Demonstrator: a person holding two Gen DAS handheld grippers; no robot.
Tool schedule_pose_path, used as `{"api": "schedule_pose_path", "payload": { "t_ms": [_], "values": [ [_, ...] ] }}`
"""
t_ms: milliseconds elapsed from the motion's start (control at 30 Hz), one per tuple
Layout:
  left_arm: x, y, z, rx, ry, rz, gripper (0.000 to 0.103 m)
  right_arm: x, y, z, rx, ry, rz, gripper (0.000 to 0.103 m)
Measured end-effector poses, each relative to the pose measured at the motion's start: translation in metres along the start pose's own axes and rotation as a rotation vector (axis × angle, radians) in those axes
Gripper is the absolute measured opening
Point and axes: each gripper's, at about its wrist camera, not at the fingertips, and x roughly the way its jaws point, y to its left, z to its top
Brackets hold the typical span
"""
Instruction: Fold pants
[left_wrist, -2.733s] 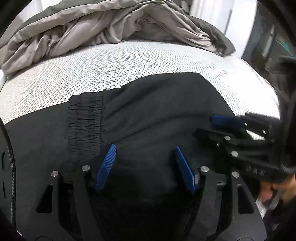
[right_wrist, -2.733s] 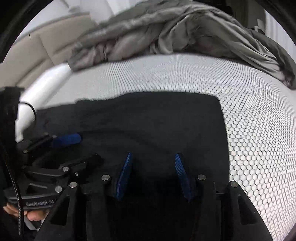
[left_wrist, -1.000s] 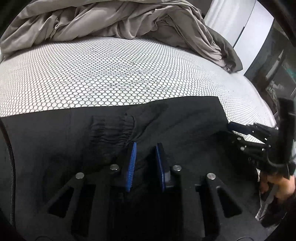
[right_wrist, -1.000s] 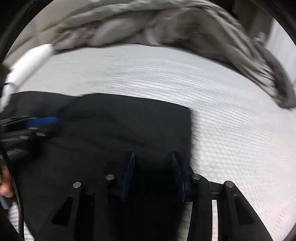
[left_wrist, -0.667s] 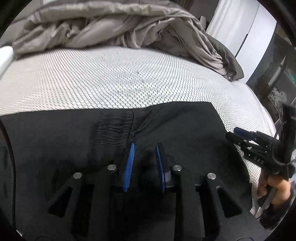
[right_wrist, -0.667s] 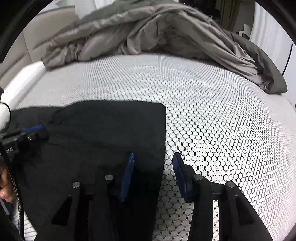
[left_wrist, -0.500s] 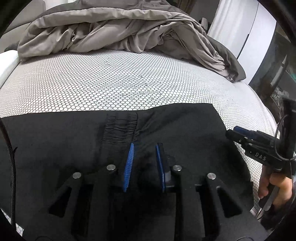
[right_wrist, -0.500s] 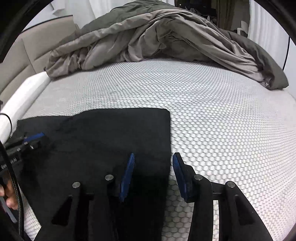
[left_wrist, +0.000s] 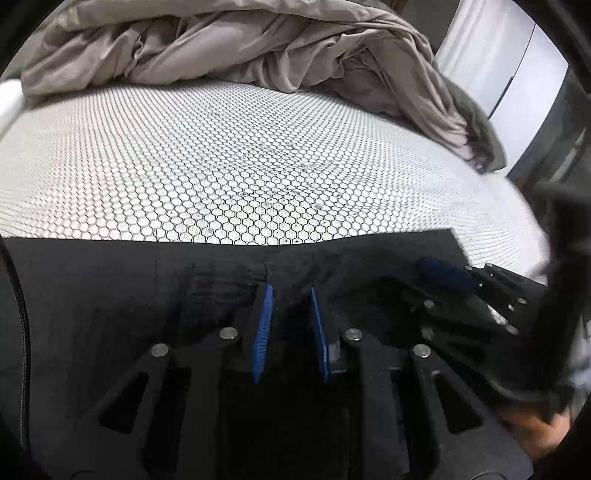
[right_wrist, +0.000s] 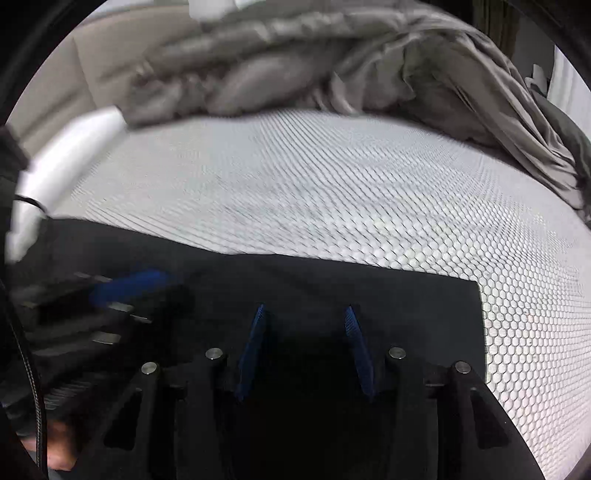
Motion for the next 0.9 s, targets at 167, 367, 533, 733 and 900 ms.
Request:
{"api": "schedule_pose_path", "payload": {
  "t_ms": [167, 367, 533, 733, 900],
  "values": [
    [-0.005, 0.016, -0.003, -0.017, 0.003, -0.067, 0.014, -0.005, -0.048, -0.011, 0.055, 0.02, -0.197, 0.047],
    [-0.029, -0.006, 0.001, 0.097, -0.051, -0.008, 0.021, -0.043, -0.044, -0.001, 0.129, -0.104, -0.004, 0.047],
    [-0.005, -0.002, -0.008, 0.112, 0.022, 0.016, 0.027, -0.014, 0.007, -0.003, -0.004, 0.028, 0.143, 0.047],
    [-0.026, 0.006, -0.02, 0.148, -0.001, 0.051, 0.027, -0.02, -0.033, -0.02, 0.013, 0.014, -0.111, 0.049],
    [-0.058, -0.004, -0.033, 0.161, -0.027, -0.058, 0.027, -0.055, -0.015, -0.021, 0.045, -0.08, 0.075, 0.05]
  ]
}}
